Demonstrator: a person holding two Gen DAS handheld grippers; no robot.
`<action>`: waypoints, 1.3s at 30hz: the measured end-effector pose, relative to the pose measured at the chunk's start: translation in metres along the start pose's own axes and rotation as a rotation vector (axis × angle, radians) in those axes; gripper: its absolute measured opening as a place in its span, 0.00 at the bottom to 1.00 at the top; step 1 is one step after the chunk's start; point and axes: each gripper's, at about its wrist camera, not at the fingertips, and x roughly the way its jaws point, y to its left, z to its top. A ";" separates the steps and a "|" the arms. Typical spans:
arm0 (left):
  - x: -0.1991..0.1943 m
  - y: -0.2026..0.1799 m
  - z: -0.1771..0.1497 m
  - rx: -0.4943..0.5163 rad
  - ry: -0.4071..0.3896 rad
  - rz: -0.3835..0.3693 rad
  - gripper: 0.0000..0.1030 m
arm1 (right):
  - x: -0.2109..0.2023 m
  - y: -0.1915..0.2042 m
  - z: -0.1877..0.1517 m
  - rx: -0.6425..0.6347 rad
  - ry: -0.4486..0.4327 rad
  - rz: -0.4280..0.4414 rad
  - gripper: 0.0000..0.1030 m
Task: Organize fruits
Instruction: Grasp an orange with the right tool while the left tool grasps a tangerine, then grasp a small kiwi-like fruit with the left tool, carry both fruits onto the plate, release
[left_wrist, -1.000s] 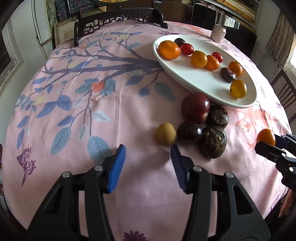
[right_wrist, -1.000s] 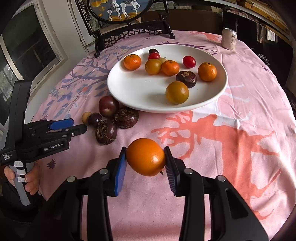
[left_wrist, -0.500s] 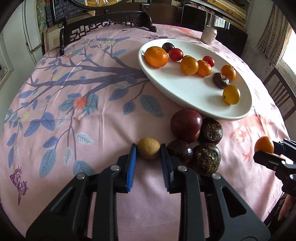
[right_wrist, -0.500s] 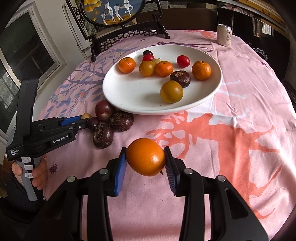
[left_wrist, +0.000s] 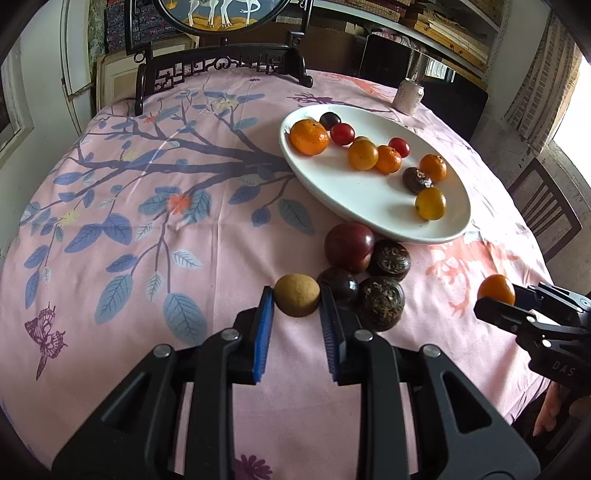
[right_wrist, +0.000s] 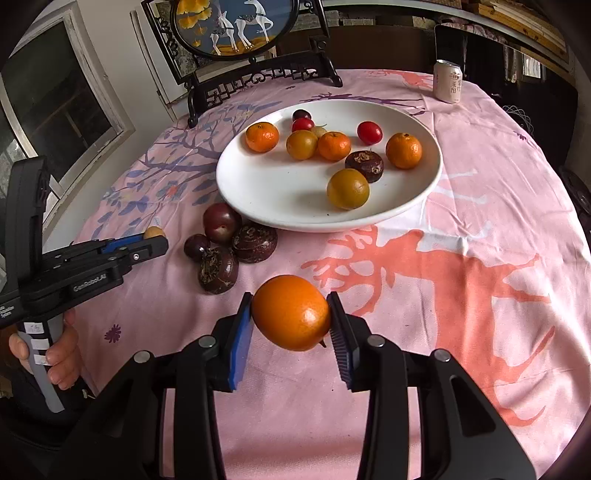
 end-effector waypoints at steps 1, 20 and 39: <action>-0.004 -0.002 -0.001 0.000 -0.003 -0.005 0.24 | -0.001 0.001 0.000 -0.006 -0.006 -0.014 0.39; -0.015 -0.050 0.067 0.108 -0.071 -0.002 0.25 | -0.003 -0.018 0.044 -0.023 -0.051 -0.061 0.39; 0.102 -0.049 0.143 0.036 0.060 0.086 0.25 | 0.092 -0.041 0.130 -0.115 -0.032 -0.225 0.45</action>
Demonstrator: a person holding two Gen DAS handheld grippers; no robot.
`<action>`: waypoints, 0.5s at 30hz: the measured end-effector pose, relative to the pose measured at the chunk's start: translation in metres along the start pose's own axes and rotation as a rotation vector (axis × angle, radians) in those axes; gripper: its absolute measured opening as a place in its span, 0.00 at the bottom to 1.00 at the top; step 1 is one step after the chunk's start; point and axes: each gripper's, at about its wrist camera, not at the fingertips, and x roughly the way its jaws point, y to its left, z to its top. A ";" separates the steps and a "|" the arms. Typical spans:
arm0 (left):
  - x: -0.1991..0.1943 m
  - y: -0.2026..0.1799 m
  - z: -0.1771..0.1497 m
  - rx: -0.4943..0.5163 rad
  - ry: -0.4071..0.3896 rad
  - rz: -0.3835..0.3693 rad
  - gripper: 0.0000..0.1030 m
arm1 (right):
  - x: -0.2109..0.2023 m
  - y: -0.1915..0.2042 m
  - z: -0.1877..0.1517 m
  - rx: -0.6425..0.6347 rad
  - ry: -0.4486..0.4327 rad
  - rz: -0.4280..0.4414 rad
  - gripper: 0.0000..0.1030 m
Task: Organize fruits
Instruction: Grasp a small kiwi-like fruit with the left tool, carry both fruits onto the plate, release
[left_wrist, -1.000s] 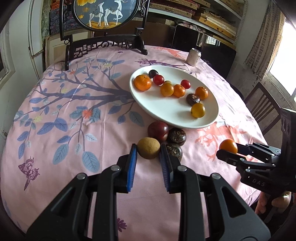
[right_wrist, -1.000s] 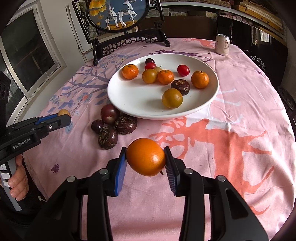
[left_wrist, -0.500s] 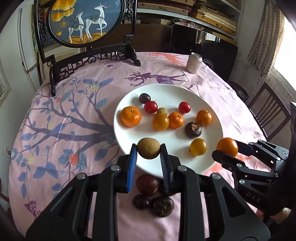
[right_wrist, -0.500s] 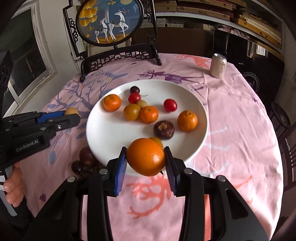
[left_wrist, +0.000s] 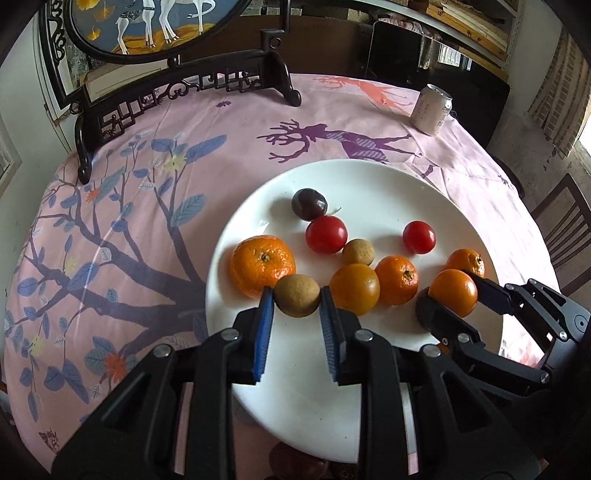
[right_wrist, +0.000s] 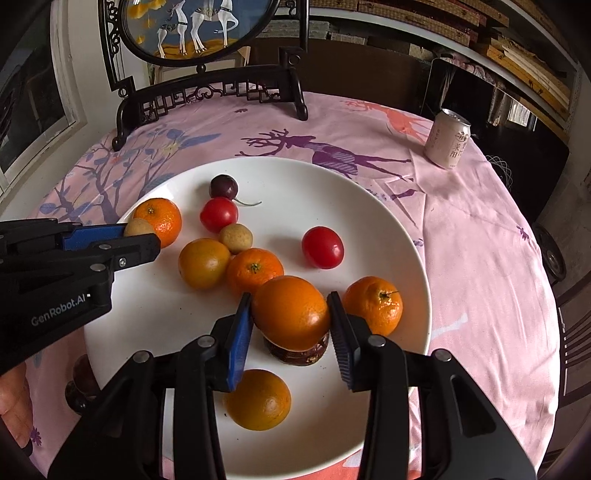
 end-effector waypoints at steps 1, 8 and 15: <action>0.000 0.000 0.001 0.001 -0.002 0.002 0.26 | -0.001 0.000 0.000 -0.003 -0.006 -0.010 0.48; -0.043 0.004 -0.010 -0.006 -0.084 -0.014 0.46 | -0.044 0.000 -0.010 -0.002 -0.051 -0.028 0.55; -0.110 0.018 -0.082 -0.042 -0.187 0.021 0.60 | -0.105 0.012 -0.075 0.057 -0.073 0.097 0.56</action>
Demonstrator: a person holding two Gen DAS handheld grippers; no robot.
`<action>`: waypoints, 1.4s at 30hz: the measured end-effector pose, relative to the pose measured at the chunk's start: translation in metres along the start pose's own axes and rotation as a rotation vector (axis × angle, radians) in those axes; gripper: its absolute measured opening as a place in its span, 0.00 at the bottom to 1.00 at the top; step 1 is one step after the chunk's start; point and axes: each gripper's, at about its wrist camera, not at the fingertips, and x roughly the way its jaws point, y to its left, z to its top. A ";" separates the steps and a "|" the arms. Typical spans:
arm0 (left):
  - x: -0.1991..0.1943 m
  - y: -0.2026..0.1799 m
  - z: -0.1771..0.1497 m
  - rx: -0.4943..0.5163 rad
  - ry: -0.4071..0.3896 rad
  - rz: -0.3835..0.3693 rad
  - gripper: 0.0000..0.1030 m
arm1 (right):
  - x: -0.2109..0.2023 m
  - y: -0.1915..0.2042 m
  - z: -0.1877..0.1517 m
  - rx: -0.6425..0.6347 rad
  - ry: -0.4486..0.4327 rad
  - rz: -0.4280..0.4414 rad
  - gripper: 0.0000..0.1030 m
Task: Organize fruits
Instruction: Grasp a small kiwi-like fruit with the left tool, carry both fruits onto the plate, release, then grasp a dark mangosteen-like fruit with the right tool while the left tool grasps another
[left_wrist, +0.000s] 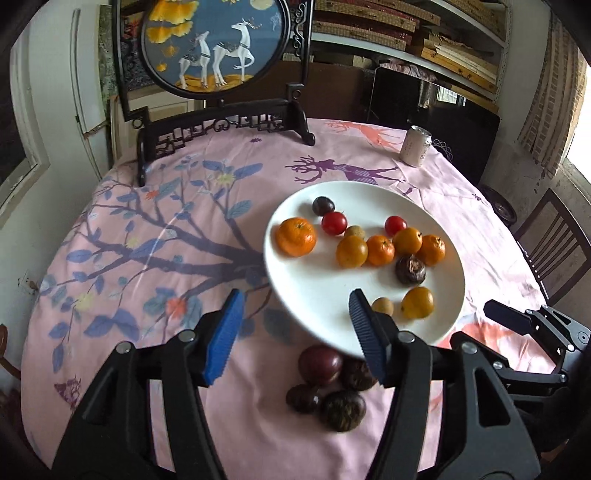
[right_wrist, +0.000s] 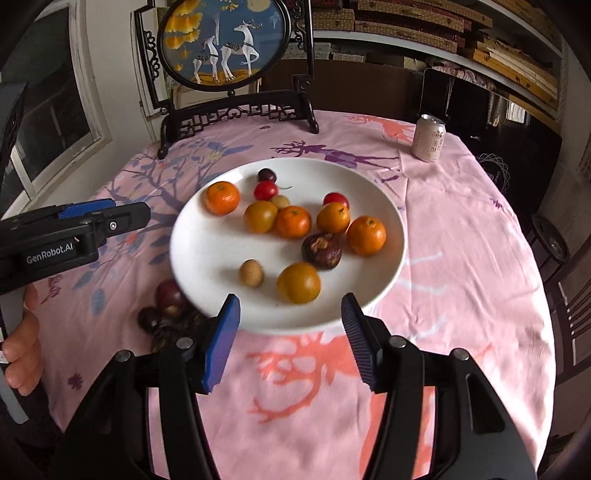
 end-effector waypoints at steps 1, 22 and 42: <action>-0.006 0.004 -0.011 -0.011 -0.001 0.001 0.60 | -0.005 0.003 -0.009 0.011 0.001 0.017 0.56; -0.036 0.094 -0.083 -0.178 0.038 0.063 0.61 | 0.055 0.094 -0.038 -0.059 0.157 0.152 0.56; -0.028 0.075 -0.083 -0.138 0.068 0.000 0.62 | 0.044 0.080 -0.042 -0.034 0.139 0.106 0.39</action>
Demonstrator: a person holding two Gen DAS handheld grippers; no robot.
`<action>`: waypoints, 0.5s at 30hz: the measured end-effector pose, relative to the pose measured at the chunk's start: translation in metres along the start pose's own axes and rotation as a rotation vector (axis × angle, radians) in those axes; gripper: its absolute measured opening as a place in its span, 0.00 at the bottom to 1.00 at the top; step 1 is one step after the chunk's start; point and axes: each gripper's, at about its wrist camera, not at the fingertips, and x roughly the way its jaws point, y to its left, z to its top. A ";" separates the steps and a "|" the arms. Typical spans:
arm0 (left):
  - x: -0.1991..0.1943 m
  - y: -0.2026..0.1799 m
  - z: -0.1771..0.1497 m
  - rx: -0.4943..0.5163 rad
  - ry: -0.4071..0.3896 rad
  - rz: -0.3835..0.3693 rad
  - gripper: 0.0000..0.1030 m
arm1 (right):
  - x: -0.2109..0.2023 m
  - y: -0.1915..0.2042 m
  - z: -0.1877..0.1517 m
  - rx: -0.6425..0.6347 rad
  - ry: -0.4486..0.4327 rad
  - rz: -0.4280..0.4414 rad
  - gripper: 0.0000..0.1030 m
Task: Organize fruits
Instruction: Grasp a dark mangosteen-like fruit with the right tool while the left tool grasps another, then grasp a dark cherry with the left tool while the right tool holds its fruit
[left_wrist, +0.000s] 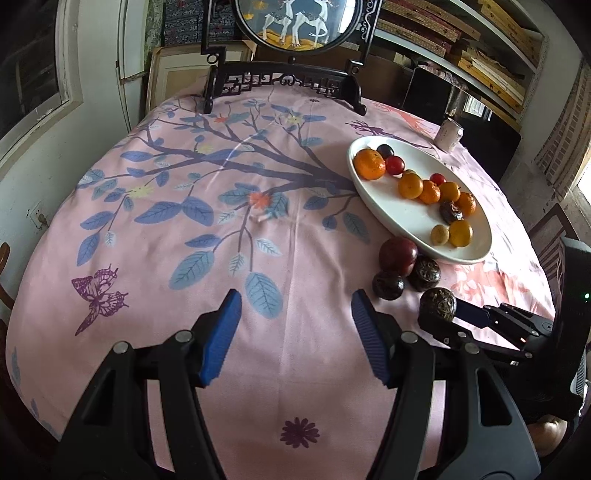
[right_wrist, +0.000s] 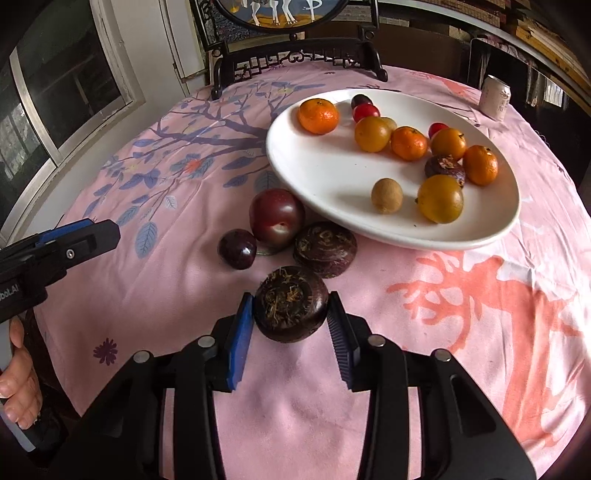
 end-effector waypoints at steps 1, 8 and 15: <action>0.002 -0.006 -0.001 0.016 0.006 -0.004 0.62 | -0.005 -0.005 -0.003 0.008 -0.003 -0.006 0.39; 0.033 -0.060 -0.002 0.137 0.055 -0.034 0.63 | -0.027 -0.032 -0.017 0.061 -0.027 -0.024 0.39; 0.070 -0.079 0.003 0.169 0.111 -0.034 0.51 | -0.036 -0.045 -0.023 0.092 -0.041 -0.019 0.39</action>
